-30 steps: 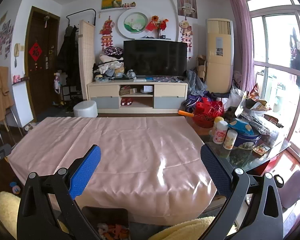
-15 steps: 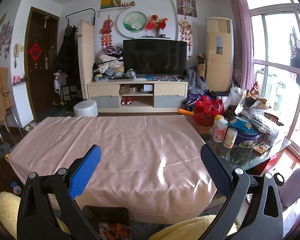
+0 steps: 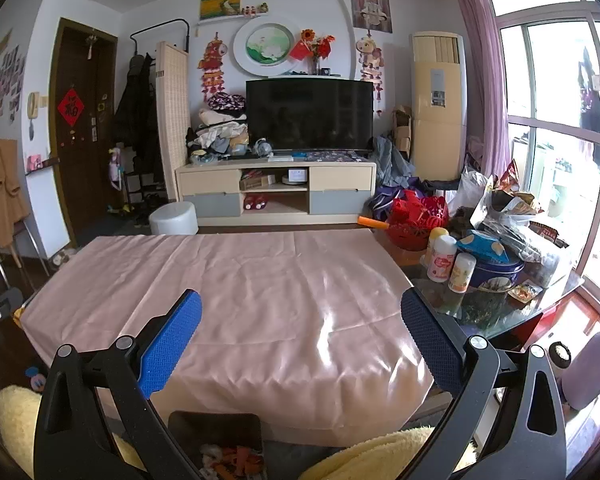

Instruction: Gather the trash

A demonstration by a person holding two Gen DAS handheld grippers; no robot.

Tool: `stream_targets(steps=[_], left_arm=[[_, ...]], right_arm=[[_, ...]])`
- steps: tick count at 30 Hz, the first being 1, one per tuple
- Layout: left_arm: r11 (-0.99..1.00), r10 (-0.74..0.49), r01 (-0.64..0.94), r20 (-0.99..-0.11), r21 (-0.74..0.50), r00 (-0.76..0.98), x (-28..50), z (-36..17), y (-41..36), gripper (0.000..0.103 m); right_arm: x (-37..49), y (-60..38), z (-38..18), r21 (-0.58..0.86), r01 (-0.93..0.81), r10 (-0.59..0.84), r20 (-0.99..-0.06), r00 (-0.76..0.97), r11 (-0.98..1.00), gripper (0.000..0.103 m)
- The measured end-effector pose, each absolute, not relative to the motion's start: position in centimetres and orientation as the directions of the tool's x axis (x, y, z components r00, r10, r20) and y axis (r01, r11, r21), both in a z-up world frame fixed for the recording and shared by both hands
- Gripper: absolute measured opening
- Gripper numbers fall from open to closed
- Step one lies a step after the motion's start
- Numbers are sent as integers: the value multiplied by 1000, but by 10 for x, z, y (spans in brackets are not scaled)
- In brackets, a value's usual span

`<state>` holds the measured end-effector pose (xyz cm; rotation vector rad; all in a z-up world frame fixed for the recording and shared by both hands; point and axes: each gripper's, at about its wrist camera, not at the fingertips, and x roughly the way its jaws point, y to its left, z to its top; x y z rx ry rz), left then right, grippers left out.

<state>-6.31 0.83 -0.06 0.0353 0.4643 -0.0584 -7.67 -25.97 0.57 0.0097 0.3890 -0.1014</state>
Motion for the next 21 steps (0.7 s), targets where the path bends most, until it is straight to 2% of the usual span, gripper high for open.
stream_targets(steps=[21], left_arm=[[998, -45, 60, -453, 19, 890, -64, 0, 9, 95]], right_arm=[[-79, -256, 8, -5, 101, -95, -382, 919, 995, 100]])
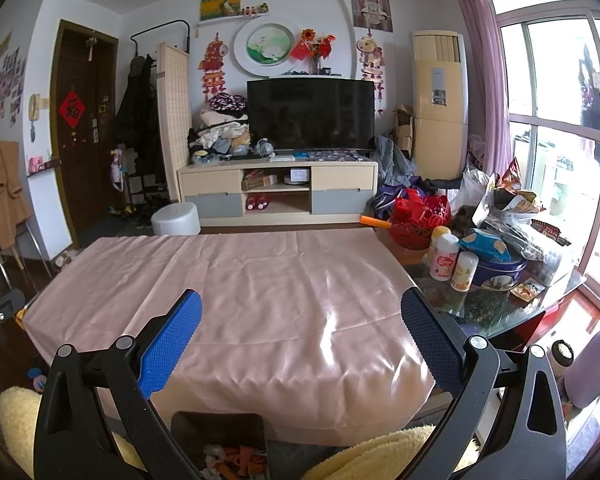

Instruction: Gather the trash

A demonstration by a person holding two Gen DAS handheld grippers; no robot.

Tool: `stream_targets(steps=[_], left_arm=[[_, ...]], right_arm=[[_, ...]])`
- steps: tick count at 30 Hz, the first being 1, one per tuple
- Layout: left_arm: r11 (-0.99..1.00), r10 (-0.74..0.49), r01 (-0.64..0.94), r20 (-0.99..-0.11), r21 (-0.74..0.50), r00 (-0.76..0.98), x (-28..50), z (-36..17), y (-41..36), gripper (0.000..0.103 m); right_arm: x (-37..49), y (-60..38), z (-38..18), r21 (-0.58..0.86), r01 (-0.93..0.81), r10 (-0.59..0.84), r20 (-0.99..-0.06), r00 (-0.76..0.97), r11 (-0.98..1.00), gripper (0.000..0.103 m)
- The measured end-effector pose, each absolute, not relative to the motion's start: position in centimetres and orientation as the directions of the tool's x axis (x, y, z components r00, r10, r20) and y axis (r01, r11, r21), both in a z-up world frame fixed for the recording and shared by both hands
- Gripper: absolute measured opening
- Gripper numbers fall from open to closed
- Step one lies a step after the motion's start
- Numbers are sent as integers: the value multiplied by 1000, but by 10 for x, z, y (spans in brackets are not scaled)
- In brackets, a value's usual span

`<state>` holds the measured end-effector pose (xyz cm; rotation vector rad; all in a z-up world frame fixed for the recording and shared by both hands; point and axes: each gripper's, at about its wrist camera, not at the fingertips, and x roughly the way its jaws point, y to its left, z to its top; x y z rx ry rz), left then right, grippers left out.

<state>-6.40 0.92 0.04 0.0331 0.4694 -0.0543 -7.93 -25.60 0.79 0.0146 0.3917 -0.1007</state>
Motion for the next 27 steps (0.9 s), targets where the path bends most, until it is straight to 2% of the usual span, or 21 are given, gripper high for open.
stream_targets(steps=[18, 27], left_arm=[[999, -17, 37, -460, 33, 888, -64, 4, 8, 95], [999, -49, 46, -461, -17, 886, -63, 3, 11, 95]], right_arm=[[-79, -250, 9, -2, 107, -100, -378, 920, 994, 100], [-80, -249, 9, 4, 113, -103, -390, 915, 994, 100]])
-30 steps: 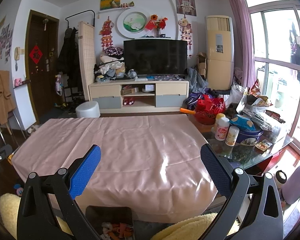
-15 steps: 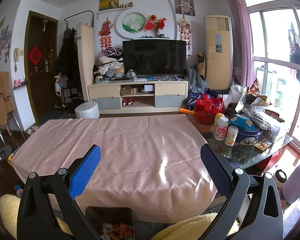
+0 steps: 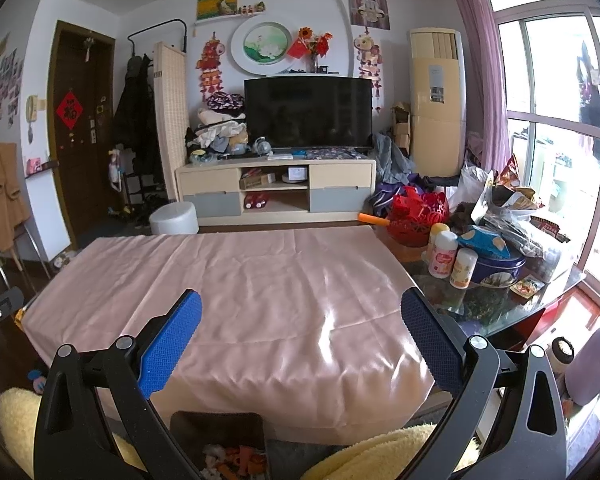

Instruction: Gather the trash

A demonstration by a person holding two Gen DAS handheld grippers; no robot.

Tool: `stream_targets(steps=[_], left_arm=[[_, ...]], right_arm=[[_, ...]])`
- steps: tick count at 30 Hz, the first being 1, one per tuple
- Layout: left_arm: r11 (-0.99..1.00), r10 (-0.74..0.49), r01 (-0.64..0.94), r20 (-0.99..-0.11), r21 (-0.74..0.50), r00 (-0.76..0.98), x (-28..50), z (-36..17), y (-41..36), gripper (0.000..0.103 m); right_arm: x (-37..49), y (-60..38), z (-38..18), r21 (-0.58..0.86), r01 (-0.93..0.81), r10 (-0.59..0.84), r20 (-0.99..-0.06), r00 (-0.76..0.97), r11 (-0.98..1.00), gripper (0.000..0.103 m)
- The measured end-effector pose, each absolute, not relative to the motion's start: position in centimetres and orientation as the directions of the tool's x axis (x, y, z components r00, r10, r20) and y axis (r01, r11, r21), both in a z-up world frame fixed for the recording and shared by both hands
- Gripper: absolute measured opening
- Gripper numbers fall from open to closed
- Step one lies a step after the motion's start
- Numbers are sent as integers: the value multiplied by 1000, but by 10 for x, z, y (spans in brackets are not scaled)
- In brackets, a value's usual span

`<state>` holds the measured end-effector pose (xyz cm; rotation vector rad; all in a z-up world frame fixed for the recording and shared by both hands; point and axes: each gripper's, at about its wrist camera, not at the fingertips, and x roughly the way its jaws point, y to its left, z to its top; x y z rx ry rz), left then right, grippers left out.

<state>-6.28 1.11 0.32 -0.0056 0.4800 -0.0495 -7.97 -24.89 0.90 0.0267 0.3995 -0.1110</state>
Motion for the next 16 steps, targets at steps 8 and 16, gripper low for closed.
stream_targets(steps=[8, 16], left_arm=[[999, -45, 40, -460, -20, 887, -60, 2, 11, 95], [999, -43, 43, -479, -11, 877, -45, -1, 7, 95]], right_arm=[[-79, -248, 7, 9, 115, -102, -393, 914, 993, 100], [-68, -249, 5, 14, 132, -115, -404, 907, 991, 100]])
